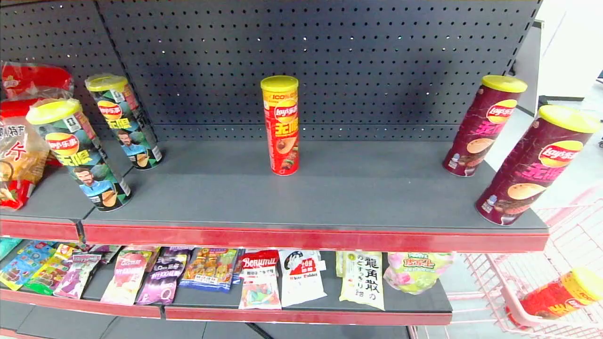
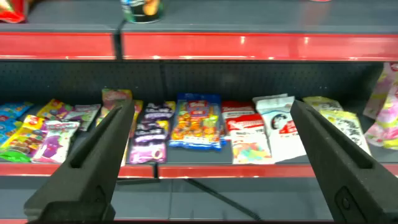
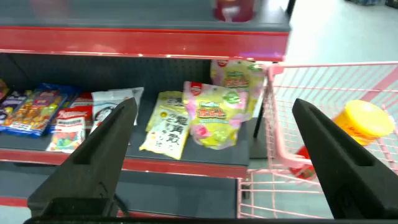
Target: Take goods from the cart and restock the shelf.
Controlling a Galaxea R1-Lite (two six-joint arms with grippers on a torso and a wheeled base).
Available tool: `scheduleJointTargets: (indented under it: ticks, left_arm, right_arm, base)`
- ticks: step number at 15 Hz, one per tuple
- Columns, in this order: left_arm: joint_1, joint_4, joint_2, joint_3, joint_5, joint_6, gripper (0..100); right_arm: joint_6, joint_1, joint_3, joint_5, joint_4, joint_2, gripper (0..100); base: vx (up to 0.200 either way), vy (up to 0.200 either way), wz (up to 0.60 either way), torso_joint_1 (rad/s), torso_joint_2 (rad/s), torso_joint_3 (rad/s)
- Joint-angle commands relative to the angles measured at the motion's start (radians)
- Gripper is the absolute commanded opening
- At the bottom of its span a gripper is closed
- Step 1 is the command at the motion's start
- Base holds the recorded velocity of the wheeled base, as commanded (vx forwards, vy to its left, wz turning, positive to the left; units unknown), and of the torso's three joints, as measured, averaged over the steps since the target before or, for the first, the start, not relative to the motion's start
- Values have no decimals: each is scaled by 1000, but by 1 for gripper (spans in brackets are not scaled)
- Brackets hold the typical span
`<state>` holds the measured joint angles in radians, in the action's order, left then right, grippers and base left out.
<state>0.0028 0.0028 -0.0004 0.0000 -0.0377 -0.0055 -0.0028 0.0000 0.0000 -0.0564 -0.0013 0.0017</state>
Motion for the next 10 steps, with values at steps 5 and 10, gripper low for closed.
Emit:
scheduleJointTargets:
  ticks: [5, 10]
  left_arm:
    - [0, 0, 0, 0, -1, -1, 100]
    - [-1, 0, 0, 0, 1, -1, 100]
  right_arm:
    - [1, 0, 0, 0, 0, 0, 100]
    - [0, 0, 0, -2, 0, 0, 100]
  base:
    - [0, -200, 0, 1, 1, 0]
    - [0, 0, -240, 1, -1, 2]
